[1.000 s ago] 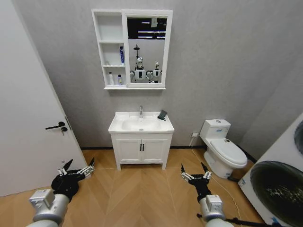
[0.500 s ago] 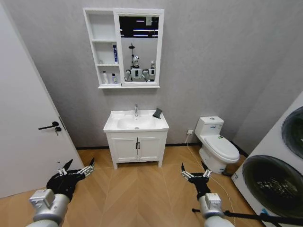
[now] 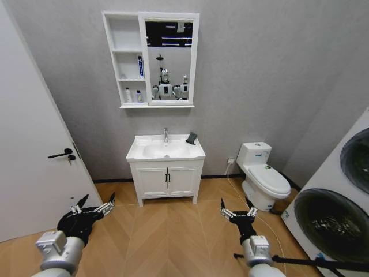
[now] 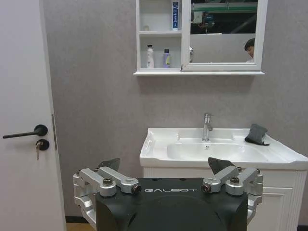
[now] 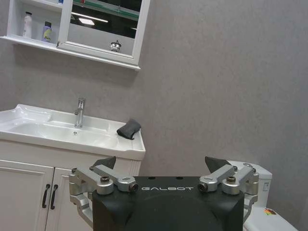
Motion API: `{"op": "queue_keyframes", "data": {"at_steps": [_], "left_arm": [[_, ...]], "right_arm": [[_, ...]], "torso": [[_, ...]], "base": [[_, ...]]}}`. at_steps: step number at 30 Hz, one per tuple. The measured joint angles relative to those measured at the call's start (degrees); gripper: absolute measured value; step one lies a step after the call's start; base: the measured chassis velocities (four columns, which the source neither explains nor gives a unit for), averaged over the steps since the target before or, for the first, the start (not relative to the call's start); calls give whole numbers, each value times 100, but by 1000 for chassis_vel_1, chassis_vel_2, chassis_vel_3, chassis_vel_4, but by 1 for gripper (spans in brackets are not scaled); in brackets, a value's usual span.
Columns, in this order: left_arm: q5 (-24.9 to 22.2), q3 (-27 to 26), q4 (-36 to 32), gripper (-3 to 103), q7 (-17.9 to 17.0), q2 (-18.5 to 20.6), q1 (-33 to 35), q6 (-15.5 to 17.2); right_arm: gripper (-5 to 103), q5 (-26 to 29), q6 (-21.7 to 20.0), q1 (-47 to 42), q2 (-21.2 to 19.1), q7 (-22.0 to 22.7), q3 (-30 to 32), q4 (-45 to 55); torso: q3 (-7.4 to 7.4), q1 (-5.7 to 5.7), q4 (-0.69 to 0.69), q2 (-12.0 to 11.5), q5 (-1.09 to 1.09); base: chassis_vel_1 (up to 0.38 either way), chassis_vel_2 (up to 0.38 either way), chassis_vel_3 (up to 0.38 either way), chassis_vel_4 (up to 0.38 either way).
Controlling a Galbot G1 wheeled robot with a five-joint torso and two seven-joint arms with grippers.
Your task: Move facial cleanser and shampoo from washbasin to cabinet, then wipe washbasin with towel.
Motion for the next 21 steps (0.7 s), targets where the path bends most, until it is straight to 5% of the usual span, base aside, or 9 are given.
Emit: {"op": "queue_keyframes", "data": {"at_steps": [21], "left_arm": [[0, 0, 0, 100, 0, 0, 0, 0]], "right_arm": [[100, 1, -3, -1, 0, 5, -1, 8]], "torso": [[0, 0, 0, 0, 0]], "base": [[0, 0, 0, 0]]}}
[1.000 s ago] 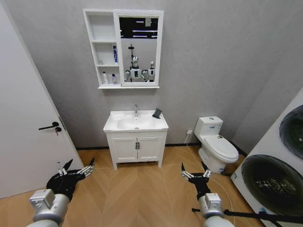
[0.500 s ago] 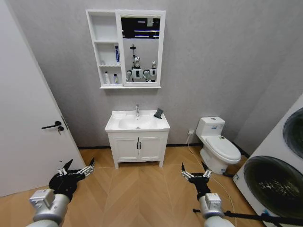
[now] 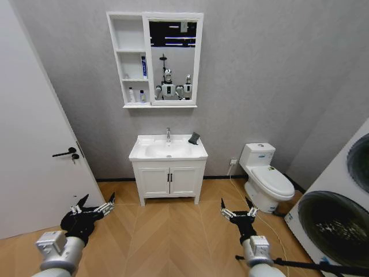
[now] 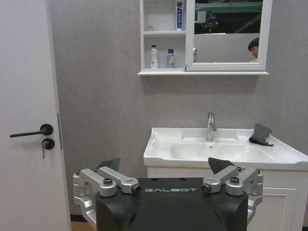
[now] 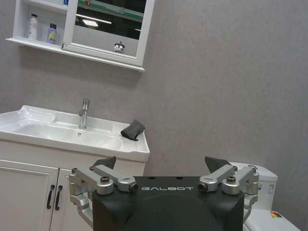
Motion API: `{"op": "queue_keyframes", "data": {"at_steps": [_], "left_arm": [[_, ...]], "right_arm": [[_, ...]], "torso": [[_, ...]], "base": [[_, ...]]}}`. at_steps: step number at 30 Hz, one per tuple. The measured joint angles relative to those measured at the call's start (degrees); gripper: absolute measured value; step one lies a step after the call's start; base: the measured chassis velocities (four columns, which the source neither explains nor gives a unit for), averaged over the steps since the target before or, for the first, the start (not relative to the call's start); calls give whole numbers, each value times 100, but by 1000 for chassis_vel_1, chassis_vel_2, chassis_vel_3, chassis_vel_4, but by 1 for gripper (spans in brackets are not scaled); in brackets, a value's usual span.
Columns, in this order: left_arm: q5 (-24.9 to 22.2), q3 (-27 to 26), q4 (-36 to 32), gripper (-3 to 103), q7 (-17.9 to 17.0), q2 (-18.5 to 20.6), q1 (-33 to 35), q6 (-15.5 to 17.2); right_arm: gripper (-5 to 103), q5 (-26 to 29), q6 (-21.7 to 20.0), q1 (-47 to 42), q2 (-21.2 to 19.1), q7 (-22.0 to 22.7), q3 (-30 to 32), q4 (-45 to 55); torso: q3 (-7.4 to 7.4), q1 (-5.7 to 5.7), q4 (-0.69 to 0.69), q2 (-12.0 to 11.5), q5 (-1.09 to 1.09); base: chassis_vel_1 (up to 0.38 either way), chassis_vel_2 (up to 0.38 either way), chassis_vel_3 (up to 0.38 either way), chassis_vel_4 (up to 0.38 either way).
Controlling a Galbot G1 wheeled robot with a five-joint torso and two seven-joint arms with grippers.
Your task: Move facial cleanser and shampoo from washbasin to cabinet, then wipe washbasin with towel.
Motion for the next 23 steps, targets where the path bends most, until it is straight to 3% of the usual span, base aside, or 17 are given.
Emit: {"op": "queue_keyframes", "data": {"at_steps": [23], "left_arm": [[0, 0, 0, 100, 0, 0, 0, 0]], "right_arm": [[100, 0, 0, 0, 0, 0, 0, 0]], "torso": [[0, 0, 0, 0, 0]], "base": [[0, 0, 0, 0]]}}
